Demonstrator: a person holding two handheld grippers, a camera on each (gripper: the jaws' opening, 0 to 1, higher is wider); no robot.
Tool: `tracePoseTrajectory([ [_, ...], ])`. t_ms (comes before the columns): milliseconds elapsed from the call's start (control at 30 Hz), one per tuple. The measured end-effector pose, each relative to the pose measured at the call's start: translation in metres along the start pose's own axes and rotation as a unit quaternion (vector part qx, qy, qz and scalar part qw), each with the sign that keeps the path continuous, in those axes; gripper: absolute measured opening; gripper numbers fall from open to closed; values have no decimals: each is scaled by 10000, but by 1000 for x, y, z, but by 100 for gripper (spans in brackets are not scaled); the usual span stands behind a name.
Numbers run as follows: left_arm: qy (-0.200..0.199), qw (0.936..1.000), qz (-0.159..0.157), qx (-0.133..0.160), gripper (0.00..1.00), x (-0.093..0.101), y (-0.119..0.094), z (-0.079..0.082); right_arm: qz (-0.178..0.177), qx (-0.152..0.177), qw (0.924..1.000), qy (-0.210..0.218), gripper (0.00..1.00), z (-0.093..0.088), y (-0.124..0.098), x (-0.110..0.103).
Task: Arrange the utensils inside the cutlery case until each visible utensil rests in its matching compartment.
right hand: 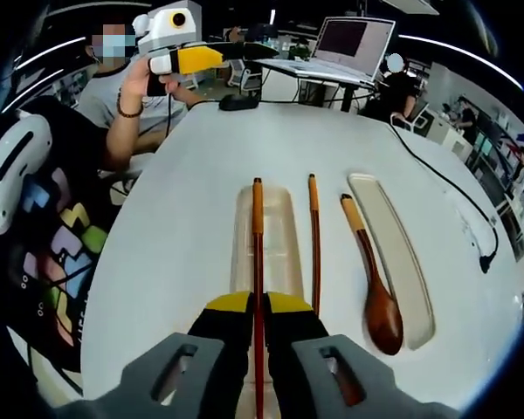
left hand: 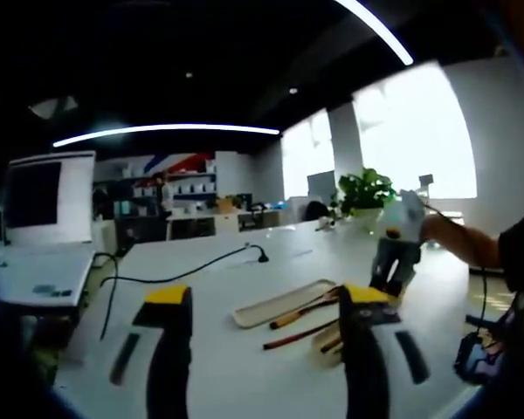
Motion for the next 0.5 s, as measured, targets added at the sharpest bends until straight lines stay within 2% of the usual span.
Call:
tracePoseTrajectory([
  [200, -9, 10000, -5, 0, 72, 0, 0, 0, -5, 3, 10000, -7, 3, 1, -6, 1],
  [367, -14, 10000, 22, -13, 71, -2, 0, 0, 50, -111, 9999, -77, 3, -5, 0, -1],
  [500, -16, 10000, 14, -4, 71, -2, -2, 0, 43, -84, 9999, 50, 3, -6, 0, 1],
])
Point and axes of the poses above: the point that each gripper's makers call its tool centre point, and the gripper's own axes: y roughly forward along the fingers, x roughly to its right, z roughly out of its top, the point moved 5 cm from there along -y, roughly backward along the fingers, and after that the axes turned 6 degrees about y, right-handed, at the moved point
